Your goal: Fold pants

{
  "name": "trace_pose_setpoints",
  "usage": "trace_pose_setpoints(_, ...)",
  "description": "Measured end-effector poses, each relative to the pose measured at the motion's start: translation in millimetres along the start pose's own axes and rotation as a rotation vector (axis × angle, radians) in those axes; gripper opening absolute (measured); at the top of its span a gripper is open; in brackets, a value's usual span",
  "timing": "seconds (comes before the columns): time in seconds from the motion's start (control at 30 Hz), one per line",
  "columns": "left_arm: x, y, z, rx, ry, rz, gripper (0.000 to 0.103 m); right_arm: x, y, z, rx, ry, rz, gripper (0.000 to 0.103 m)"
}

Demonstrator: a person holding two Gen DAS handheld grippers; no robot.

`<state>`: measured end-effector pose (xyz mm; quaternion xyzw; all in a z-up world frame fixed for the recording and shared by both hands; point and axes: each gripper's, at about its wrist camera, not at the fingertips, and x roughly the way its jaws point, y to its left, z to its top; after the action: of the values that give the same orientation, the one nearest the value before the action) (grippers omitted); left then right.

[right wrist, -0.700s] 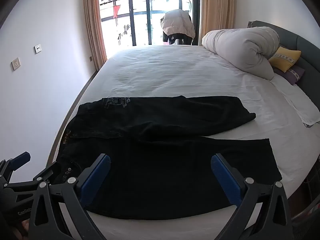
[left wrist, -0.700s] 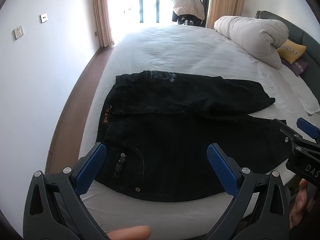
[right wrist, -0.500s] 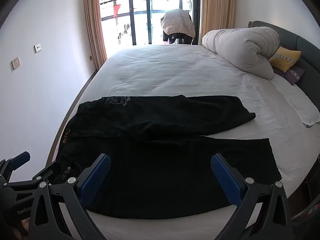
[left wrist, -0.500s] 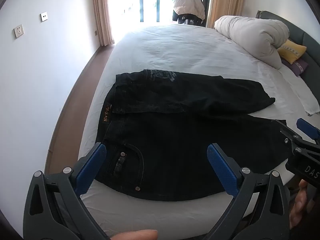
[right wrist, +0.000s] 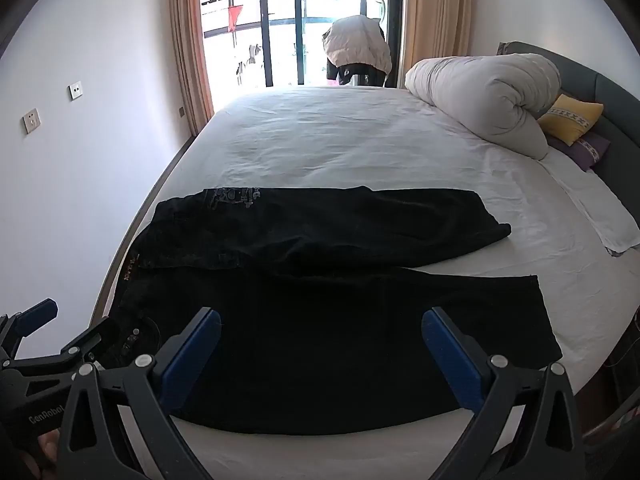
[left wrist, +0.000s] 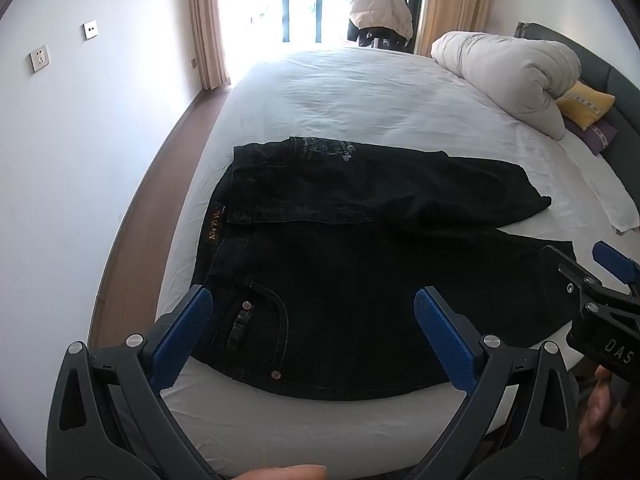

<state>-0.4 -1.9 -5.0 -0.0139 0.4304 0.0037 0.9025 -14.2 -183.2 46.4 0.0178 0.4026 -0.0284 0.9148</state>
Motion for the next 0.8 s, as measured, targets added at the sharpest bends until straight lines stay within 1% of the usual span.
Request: trace_pose_setpoints(0.8,4,4,1,-0.004,0.003,0.0,0.103,9,1,-12,-0.01,0.037,-0.009,0.103)
